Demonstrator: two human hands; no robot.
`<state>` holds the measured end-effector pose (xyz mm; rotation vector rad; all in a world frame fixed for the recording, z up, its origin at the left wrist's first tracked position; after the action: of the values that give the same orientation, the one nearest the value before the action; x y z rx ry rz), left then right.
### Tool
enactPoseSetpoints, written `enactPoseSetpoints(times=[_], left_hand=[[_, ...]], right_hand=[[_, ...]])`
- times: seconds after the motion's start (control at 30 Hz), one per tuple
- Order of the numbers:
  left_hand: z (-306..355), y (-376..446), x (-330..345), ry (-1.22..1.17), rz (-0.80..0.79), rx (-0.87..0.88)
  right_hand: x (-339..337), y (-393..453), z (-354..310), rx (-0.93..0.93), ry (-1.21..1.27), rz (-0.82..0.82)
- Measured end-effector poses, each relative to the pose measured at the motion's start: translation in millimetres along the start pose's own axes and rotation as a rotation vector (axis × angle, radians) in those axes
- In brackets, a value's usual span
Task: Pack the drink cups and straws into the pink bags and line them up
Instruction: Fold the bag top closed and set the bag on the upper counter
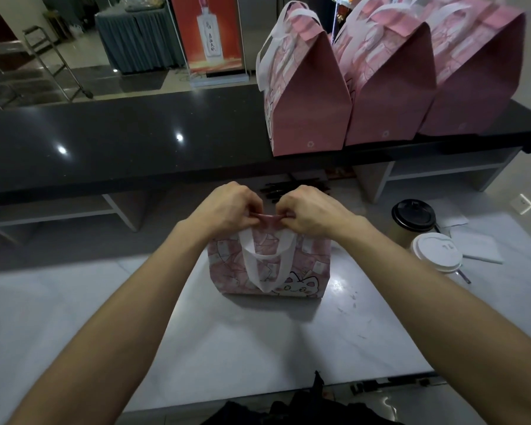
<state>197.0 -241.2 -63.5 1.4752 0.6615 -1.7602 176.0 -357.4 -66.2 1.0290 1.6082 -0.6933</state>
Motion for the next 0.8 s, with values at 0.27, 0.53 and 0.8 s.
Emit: enactPoseSetpoints(times=[0.27, 0.53, 0.8], left_hand=[[17, -7, 5, 0.022, 0.046, 0.070], [-33, -24, -1, -0.251, 0.033, -0.099], [-107, -60, 5, -0.243, 0.010, -0.271]], right_hand=[[12, -3, -3, -0.016, 0.024, 0.063], [-6, -30, 53, 0.199, 0.256, 0.043], [8, -58, 100, 0.349, 0.301, 0.073]])
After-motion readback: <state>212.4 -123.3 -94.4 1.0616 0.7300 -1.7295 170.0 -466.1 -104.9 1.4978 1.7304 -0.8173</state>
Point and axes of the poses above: each hand's wrist, its own y-axis towards the middle knuckle, its own x-axis out of the palm, z = x × y, the point moved 10 cm from there along y, towards the middle knuckle, and after that the axes turned 3 degrees about x, right-handed, at the moved point
